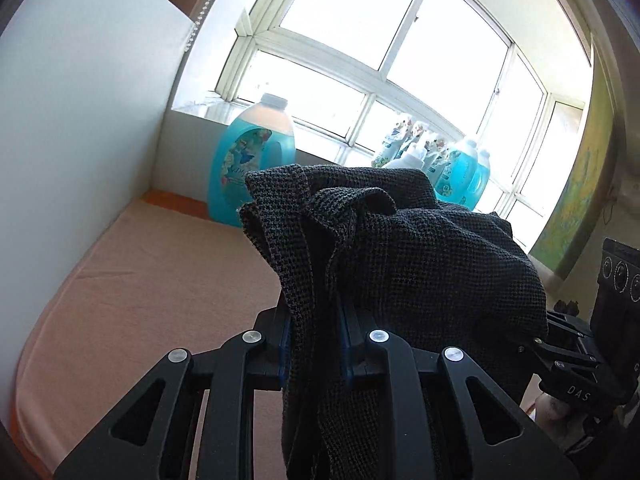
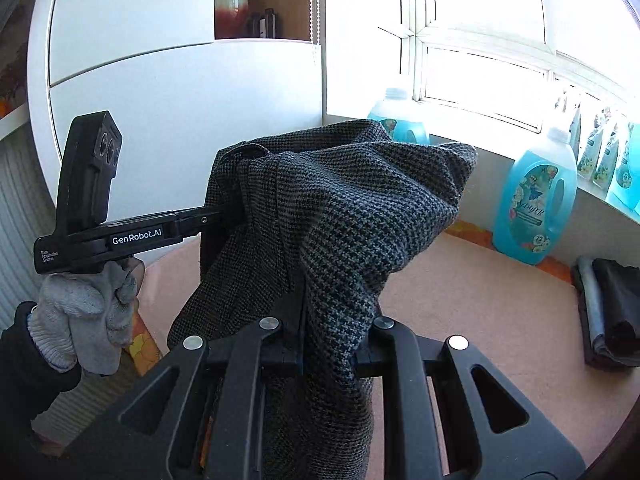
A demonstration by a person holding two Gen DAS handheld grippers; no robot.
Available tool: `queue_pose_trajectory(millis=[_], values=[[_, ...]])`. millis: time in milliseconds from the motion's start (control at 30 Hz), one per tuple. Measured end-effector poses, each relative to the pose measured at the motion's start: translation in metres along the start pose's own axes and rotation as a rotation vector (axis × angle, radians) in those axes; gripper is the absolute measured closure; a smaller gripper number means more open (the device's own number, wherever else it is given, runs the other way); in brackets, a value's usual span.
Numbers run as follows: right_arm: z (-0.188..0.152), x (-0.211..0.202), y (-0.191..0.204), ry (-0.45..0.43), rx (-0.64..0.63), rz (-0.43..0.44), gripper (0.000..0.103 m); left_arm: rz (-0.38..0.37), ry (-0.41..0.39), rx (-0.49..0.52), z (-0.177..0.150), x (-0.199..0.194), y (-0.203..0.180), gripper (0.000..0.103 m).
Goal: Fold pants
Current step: 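Lift the folded trousers with both grippers and carry them toward the clothes stack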
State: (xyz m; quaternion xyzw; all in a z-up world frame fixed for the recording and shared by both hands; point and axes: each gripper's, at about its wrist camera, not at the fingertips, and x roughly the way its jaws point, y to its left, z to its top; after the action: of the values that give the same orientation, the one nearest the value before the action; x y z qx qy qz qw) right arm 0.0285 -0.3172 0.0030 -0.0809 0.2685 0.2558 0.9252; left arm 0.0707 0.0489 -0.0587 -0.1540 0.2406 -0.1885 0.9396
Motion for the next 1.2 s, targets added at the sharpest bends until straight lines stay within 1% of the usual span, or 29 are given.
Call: queue_pose_trajectory(millis=[233,400,600,900,1200], values=[[0.0,-0.038,-0.023,-0.048,0.011,-0.08,0.088,-0.076,-0.016,0.057,0.014,0.01,-0.043,0.086],[-0.002,-0.069,-0.041,-0.078,0.021,-0.145,0.088,-0.134,-0.018,0.096,0.023,0.023,-0.076,0.086],[-0.011,-0.107,-0.072,-0.105,0.047,-0.229,0.088,-0.206,-0.007,0.144,0.025,0.039,-0.121,0.086],[-0.028,-0.161,-0.137,-0.13,0.103,-0.343,0.088,-0.307,0.018,0.211,0.023,0.081,-0.199,0.086],[-0.043,-0.198,-0.211,-0.143,0.145,-0.442,0.088,-0.374,0.036,0.269,0.024,0.126,-0.268,0.086]])
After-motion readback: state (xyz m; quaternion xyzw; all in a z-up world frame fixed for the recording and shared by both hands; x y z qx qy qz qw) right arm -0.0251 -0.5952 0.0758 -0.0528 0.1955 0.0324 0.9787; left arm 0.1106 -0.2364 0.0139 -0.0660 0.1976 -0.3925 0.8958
